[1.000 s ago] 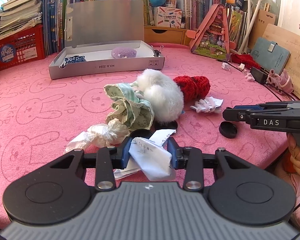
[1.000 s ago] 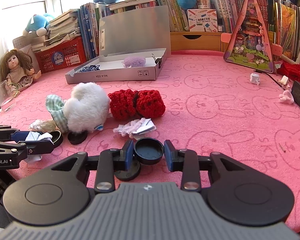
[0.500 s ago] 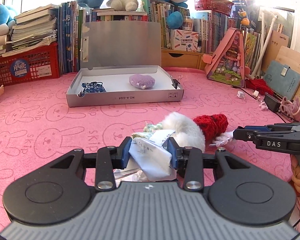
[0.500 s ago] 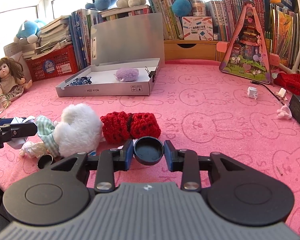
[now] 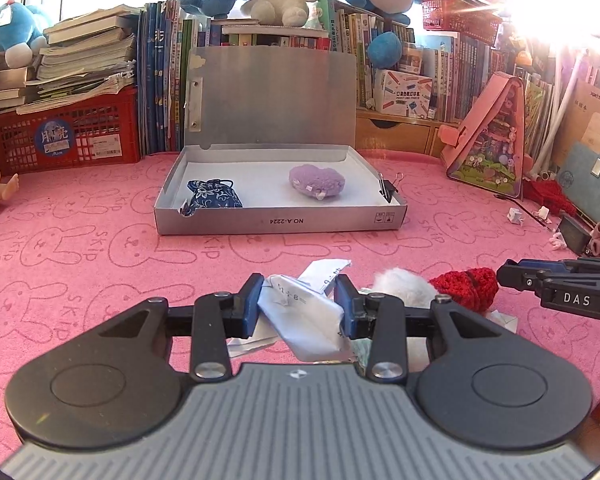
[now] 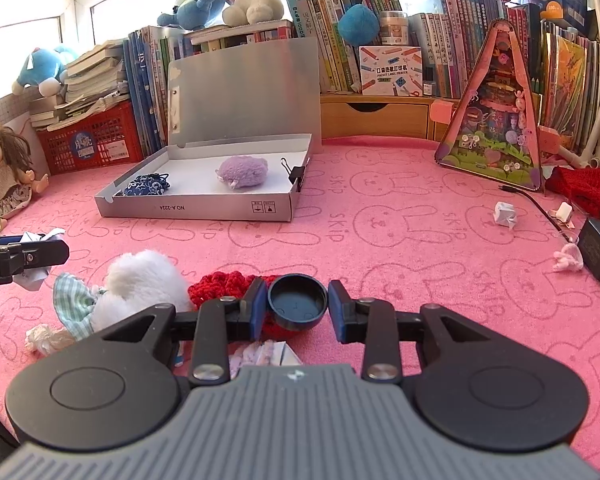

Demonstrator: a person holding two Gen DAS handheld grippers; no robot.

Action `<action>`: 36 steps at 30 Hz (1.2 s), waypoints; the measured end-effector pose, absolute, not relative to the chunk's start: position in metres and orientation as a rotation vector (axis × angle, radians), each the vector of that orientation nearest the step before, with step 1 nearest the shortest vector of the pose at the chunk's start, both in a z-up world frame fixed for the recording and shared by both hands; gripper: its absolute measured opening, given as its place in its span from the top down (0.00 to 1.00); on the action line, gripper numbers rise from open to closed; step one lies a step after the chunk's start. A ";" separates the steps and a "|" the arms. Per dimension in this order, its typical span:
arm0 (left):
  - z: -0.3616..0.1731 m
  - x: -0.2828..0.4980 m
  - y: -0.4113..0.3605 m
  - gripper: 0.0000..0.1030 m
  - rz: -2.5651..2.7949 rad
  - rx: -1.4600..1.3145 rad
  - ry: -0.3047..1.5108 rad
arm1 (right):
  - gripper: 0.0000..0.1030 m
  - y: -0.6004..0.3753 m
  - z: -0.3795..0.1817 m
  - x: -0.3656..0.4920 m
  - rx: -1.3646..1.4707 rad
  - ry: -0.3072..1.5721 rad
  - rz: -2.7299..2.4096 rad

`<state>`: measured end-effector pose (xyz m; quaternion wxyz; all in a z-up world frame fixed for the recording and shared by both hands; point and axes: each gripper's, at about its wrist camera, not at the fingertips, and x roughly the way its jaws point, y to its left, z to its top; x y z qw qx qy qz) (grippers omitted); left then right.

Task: Organize objects
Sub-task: 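Carry the paper and black lid into the grey box and release both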

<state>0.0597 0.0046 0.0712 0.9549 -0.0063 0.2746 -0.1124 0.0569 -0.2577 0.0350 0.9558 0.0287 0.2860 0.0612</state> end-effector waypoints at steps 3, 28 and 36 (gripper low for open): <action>0.072 0.072 0.004 0.57 -0.221 0.000 0.555 | 0.64 -0.254 0.038 0.067 0.050 0.581 0.122; 0.079 0.239 0.019 0.57 -0.077 -0.020 0.579 | 0.64 -0.194 0.053 0.211 0.001 0.652 0.143; 0.066 0.274 0.010 0.57 -0.081 -0.005 0.594 | 0.64 -0.193 0.041 0.253 0.071 0.711 0.147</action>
